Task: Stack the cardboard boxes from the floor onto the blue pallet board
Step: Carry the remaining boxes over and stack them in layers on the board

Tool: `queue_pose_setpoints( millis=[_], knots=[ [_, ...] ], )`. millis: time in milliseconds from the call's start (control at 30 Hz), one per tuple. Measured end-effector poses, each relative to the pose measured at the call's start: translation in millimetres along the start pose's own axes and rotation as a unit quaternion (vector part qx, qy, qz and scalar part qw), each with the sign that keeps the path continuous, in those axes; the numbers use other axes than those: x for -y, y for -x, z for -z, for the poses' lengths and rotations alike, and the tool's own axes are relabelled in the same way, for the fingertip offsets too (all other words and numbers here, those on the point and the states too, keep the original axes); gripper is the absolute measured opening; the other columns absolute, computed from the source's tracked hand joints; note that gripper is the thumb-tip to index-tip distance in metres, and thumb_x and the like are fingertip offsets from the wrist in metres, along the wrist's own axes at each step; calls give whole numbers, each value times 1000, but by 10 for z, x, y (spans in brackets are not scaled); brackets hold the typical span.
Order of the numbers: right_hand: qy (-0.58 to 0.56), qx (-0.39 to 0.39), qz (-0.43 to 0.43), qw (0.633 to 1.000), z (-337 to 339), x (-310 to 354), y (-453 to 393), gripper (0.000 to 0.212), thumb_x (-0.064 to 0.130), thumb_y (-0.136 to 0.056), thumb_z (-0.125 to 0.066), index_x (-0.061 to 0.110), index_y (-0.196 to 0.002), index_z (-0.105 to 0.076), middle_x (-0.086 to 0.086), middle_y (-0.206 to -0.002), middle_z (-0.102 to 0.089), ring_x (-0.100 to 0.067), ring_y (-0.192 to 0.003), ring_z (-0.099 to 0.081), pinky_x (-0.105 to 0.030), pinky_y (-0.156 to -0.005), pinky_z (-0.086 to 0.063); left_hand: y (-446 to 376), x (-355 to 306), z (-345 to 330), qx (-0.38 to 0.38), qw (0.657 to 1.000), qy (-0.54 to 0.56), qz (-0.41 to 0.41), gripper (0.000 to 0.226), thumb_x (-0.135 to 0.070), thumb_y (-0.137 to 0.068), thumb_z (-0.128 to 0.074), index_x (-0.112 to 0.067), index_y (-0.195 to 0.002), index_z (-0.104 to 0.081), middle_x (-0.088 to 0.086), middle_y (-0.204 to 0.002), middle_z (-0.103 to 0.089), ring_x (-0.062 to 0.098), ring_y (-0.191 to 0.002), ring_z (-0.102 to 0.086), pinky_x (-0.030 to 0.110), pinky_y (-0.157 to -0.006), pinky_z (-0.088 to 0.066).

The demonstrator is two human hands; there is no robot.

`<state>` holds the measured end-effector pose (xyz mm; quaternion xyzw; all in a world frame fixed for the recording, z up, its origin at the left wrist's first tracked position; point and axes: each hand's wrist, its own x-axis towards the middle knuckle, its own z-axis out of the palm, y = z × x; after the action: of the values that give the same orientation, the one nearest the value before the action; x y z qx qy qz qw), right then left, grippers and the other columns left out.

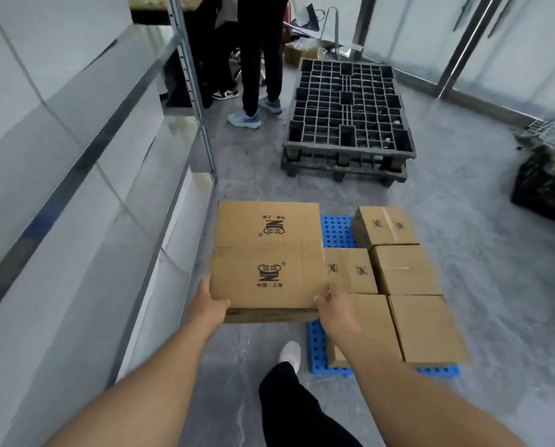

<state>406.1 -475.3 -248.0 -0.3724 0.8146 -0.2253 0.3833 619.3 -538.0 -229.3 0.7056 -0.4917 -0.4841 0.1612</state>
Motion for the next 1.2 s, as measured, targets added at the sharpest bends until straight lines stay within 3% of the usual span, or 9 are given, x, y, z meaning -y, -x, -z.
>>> queue_pose_setpoints(
  millis=[167,300,400,567,700,833,967,1067,1200],
  knots=[
    [-28,-32,-23,999,123,380,-784,26,19,-95,-46,10,-118,-50,-8,-106,-62,-23,-95,-58,-36,-82,-49,-760,-736,23,19,999,-38,-16,67,-5,-89,-52,-21,-147,-22,9,-139,-47,28,-122,-48,37,-104,-39],
    [-40,-38,-34,998,308,761,-1351,26,20,-94,-47,10,-118,-51,-7,-105,-61,-21,-95,-57,-27,-74,-41,-1325,-1345,79,32,997,-70,-16,66,-6,-89,-52,-21,-146,-25,9,-137,-49,28,-121,-48,40,-105,-39],
    [-58,-43,-37,997,451,964,-1751,18,21,-93,-47,12,-108,-53,-4,-97,-61,-20,-89,-59,-30,-71,-46,-1697,-1717,48,37,996,-76,-26,65,-5,-88,-53,-21,-145,-27,8,-136,-49,27,-121,-48,39,-104,-39],
    [-73,-39,-45,996,584,1210,-2294,23,19,-94,-45,12,-115,-49,-3,-100,-57,-19,-87,-56,-33,-73,-47,-2218,-2085,-43,43,996,-76,-23,64,-6,-89,-52,-23,-145,-27,7,-135,-49,27,-120,-48,40,-103,-40],
    [-77,-48,-62,994,550,1366,-2640,24,19,-93,-46,13,-117,-50,-4,-106,-59,-19,-91,-55,-34,-78,-48,-2651,-2279,-52,56,996,-70,-28,66,-3,-88,-53,-24,-145,-26,8,-136,-48,27,-119,-48,34,-99,-40],
    [-88,-68,-93,989,479,1561,-3003,20,21,-92,-46,17,-111,-51,0,-98,-57,-15,-81,-53,-29,-63,-43,-3195,-2520,-40,81,991,-95,-41,71,-3,-87,-53,-26,-147,-22,7,-138,-47,26,-119,-48,32,-96,-40],
    [-101,-112,-134,980,423,1801,-3358,17,21,-91,-47,18,-107,-51,4,-93,-52,-15,-84,-52,-31,-71,-44,-3760,-2873,-36,126,983,-105,-80,68,0,-87,-51,-23,-146,-25,5,-137,-48,16,-104,-46,25,-86,-37],
    [-105,-131,-169,971,382,2026,-3574,14,23,-91,-48,19,-104,-50,3,-94,-53,-14,-83,-52,-29,-70,-43,-4189,-3155,-11,158,973,-129,-110,69,0,-87,-51,-22,-146,-24,4,-137,-47,19,-110,-48,26,-88,-38],
    [-121,-170,-211,955,298,2233,-3809,17,23,-90,-51,17,-106,-52,3,-95,-55,-15,-84,-51,-30,-70,-42,-4622,-3402,-43,190,955,-176,-142,63,-1,-86,-52,-21,-142,-31,5,-127,-53,16,-95,-46,26,-77,-37]
  ],
)
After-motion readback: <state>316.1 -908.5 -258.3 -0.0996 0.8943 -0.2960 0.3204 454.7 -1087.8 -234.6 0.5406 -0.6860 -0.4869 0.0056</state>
